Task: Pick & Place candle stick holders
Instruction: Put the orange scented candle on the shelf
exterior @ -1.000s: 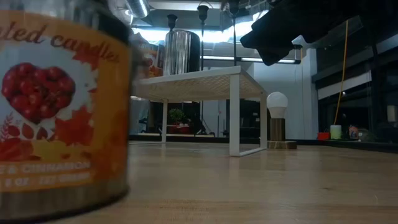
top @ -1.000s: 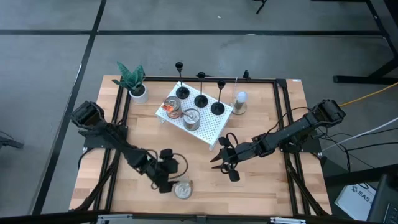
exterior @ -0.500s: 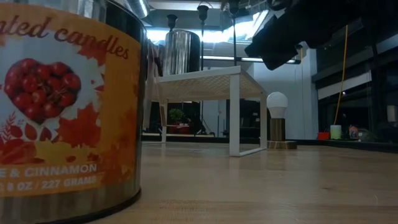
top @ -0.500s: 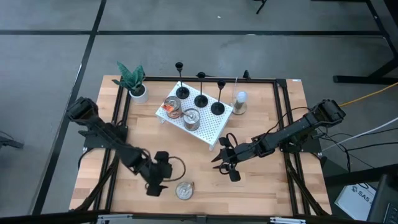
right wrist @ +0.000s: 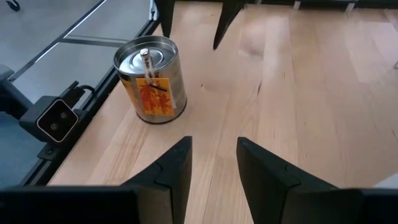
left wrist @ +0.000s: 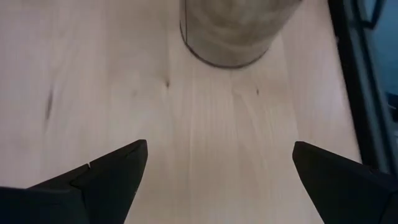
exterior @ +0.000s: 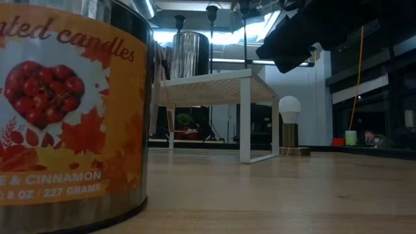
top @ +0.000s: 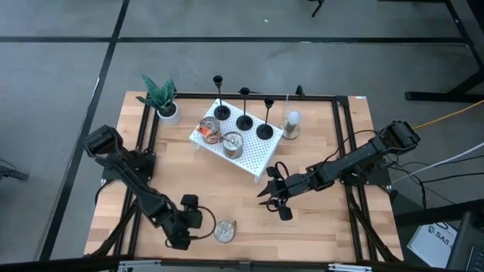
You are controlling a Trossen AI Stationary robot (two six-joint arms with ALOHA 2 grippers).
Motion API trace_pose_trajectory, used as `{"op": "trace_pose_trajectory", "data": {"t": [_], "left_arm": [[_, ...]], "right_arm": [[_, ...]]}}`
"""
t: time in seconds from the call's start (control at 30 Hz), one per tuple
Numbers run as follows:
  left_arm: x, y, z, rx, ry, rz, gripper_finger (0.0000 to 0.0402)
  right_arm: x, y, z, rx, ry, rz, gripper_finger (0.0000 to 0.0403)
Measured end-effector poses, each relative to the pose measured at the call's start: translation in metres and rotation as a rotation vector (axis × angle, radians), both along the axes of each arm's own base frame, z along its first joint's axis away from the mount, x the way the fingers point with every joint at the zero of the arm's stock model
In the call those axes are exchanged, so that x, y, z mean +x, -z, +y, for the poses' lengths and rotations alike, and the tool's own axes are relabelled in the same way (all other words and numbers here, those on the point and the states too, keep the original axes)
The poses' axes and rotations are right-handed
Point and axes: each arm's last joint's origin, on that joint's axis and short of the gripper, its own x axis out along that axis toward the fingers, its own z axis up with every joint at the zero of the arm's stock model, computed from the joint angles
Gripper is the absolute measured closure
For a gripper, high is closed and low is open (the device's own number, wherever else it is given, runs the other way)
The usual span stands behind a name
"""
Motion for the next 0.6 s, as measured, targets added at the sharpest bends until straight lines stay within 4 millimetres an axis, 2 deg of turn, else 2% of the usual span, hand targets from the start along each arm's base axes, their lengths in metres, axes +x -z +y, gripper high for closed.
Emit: {"op": "trace_pose_trajectory", "data": {"t": [0.27, 0.6], "left_arm": [[0.018, 0.038, -0.009, 0.032, -0.031, -0.015, 0.0002], [0.041, 0.047, -0.007, 0.047, -0.017, -0.157, 0.0002]], "right_arm": [[0.000, 0.000, 0.000, 0.000, 0.000, 0.000, 0.0273], [0.000, 0.000, 0.000, -0.001, 0.001, 0.001, 0.0273]]}}
